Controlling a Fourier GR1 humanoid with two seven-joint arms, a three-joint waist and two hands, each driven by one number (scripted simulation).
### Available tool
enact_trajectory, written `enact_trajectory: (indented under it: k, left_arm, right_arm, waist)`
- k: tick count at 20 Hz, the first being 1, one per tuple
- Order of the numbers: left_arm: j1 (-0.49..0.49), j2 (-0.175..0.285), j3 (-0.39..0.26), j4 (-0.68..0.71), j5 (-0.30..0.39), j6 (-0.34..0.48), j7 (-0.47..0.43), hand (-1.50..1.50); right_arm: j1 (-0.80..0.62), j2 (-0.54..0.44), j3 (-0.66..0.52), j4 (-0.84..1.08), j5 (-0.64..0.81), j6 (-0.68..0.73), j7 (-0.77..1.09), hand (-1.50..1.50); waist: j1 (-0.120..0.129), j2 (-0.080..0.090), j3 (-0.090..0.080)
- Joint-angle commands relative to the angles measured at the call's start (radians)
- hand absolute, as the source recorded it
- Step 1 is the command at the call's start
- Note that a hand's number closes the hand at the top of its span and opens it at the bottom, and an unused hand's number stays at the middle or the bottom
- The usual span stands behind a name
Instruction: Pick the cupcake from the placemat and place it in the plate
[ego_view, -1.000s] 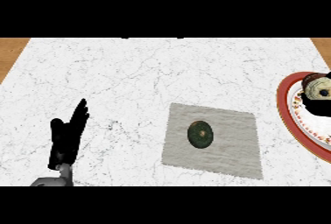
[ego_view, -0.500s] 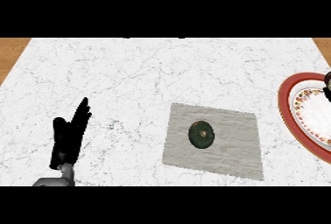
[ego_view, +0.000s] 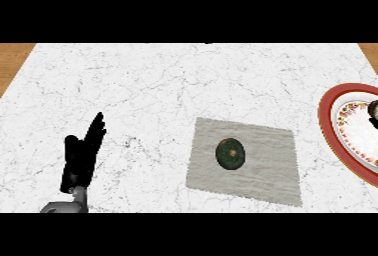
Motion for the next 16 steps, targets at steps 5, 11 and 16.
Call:
enact_trajectory:
  k: [5,11,16]
  left_arm:
    - [0.014,-0.012,0.0,0.031,-0.02,0.009,-0.044,0.0]
    - [-0.024,-0.023,-0.011,0.0,-0.028,0.017,0.023,0.0]
    - [0.013,0.019,0.037,-0.008,0.008,-0.011,0.014,0.0]
  right_arm:
    - [-0.062,-0.053,0.036,0.285,0.01,0.119,-0.099,-1.5]
    - [-0.105,-0.045,-0.052,0.3,-0.13,0.129,-0.348,-1.5]
    - [-0.089,-0.037,-0.274,0.262,-0.39,0.197,-0.457,-1.5]
  waist:
    - [0.004,0.001,0.0]
    - [0.003,0.001,0.001]
    - [-0.023,-0.009,0.001]
